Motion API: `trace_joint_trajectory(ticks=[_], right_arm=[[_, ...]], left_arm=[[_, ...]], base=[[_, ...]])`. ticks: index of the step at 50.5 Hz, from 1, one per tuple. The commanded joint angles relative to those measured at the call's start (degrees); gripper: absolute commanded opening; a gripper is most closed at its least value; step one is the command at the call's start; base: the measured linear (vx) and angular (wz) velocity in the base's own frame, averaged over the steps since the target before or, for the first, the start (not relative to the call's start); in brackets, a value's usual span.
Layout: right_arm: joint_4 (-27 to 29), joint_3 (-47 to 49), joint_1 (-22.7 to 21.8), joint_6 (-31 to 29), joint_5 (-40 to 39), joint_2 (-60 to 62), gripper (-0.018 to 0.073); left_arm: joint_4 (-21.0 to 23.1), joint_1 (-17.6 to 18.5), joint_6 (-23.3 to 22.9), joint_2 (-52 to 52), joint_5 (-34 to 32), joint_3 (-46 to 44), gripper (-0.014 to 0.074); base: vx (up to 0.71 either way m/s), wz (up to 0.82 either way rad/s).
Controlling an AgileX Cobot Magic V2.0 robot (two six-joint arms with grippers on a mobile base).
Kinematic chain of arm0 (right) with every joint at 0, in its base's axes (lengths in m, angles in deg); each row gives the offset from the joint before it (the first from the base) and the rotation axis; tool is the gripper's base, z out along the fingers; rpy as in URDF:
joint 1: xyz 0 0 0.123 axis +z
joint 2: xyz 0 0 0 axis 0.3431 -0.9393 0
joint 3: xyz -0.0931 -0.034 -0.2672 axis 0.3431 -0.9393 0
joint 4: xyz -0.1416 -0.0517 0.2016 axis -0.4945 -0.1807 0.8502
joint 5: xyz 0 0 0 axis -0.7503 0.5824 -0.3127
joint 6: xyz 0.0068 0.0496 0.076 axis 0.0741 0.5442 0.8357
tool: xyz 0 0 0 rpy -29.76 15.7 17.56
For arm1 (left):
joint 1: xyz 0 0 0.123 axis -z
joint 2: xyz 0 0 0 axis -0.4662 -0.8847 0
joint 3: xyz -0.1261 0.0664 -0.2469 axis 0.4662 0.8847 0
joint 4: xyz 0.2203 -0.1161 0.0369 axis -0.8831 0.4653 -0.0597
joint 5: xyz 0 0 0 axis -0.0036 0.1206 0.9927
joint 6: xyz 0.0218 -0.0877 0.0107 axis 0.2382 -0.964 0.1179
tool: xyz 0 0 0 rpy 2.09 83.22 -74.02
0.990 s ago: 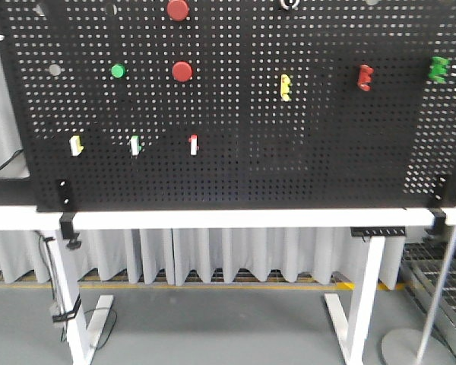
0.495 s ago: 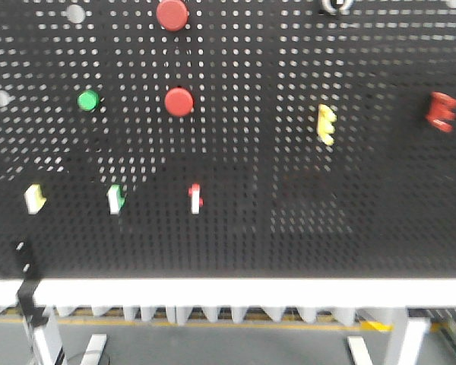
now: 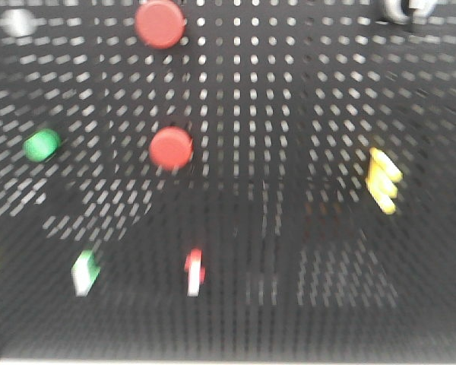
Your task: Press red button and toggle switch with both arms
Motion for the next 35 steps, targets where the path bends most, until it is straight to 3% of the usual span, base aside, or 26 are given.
trace_joint_trajectory(ticks=[1, 35], right_arm=[[-0.75, -0.69, -0.43, -0.07, -4.75, 0.97, -0.0003], [-0.8, -0.69, -0.43, -0.07, -4.75, 0.97, -0.0003]], left_arm=[[0.53, -0.14, -0.46, 0.93, -4.83, 1.9, 0.0002], [0.53, -0.14, -0.46, 0.93, -4.83, 1.9, 0.0002]], base=[[0.27, -0.03], [0.09, -0.03]])
